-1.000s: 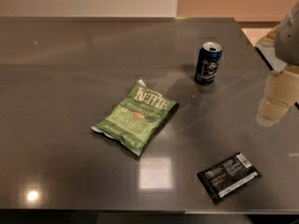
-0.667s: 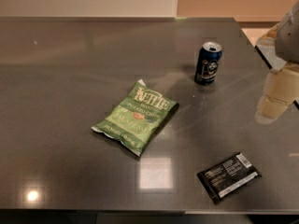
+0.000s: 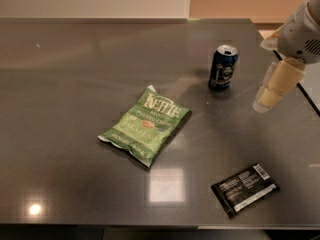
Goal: Pick pepsi can
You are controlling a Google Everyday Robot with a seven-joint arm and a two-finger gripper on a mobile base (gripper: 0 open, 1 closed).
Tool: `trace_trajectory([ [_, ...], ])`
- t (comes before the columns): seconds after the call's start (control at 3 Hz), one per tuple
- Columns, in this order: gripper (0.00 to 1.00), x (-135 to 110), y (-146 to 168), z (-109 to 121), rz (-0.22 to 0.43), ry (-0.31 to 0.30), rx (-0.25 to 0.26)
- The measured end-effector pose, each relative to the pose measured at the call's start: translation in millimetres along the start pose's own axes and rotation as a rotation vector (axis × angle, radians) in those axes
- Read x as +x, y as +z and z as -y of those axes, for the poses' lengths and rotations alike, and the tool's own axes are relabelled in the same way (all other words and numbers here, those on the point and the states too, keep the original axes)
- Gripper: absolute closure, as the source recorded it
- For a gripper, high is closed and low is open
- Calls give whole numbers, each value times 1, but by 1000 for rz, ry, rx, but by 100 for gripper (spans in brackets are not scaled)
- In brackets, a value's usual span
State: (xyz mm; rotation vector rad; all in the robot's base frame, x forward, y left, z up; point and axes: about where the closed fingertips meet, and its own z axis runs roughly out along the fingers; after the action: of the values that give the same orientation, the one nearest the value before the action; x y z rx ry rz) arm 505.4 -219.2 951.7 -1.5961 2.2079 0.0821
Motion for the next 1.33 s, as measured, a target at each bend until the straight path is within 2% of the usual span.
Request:
trace_trajectory([
  [0.33,0,-10,24,37,74,23,14],
  [1.0,0,-24,60,113,204,82,83],
  [1.33,0,-25,72,128,222,103,84],
])
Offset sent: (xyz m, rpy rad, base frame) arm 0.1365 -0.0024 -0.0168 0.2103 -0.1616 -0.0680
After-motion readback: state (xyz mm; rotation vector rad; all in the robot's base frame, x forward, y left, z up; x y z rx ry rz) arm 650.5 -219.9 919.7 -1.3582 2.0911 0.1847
